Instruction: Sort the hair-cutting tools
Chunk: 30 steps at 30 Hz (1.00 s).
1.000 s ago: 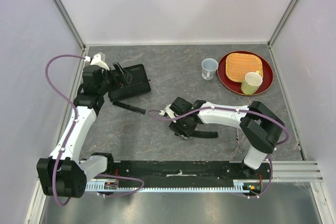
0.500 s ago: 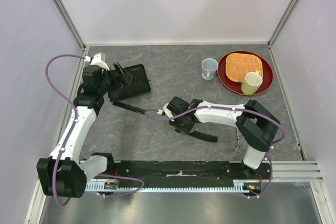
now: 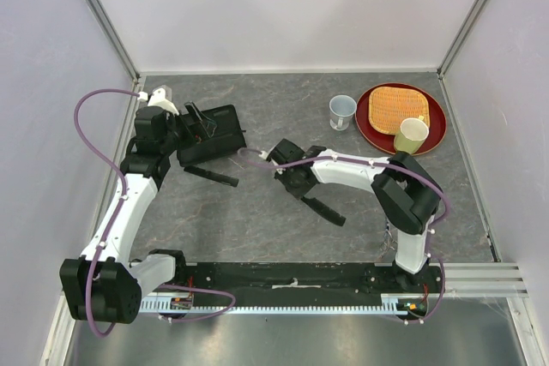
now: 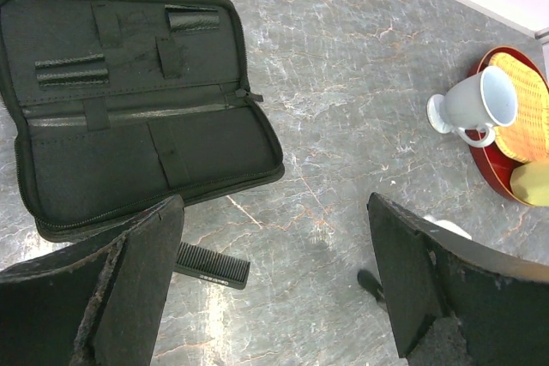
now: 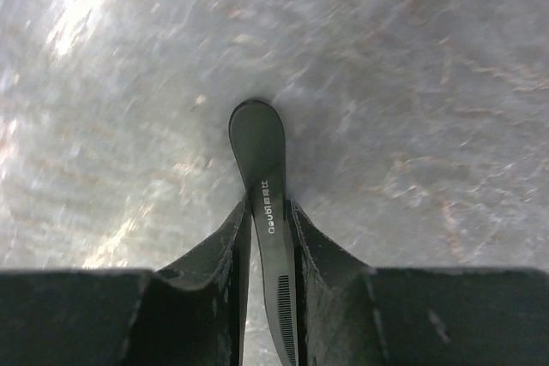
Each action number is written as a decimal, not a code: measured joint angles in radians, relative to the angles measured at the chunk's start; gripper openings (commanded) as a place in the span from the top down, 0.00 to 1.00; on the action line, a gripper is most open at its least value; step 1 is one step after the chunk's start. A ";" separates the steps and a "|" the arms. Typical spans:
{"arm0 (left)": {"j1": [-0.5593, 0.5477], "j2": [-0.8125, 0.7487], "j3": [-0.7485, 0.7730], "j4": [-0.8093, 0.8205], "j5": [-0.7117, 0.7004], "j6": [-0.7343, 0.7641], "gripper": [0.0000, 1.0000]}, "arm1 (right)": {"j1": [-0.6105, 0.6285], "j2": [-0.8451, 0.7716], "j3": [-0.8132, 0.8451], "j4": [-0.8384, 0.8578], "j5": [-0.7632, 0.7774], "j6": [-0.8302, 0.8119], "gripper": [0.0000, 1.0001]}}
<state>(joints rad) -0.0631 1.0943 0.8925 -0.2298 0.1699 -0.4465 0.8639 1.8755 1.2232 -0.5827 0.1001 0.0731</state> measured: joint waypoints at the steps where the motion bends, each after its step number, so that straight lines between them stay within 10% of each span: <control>1: 0.000 0.000 0.000 0.000 0.000 0.000 0.06 | -0.009 0.008 0.011 0.003 0.008 0.008 0.71; 30: 0.000 0.009 -0.062 0.076 0.230 -0.002 0.10 | -0.083 0.035 0.087 -0.052 0.002 0.042 0.50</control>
<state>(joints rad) -0.0631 1.1034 0.8303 -0.1535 0.3996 -0.4480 0.7811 1.9102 1.3106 -0.6346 0.1017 0.1150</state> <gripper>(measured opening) 0.905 0.502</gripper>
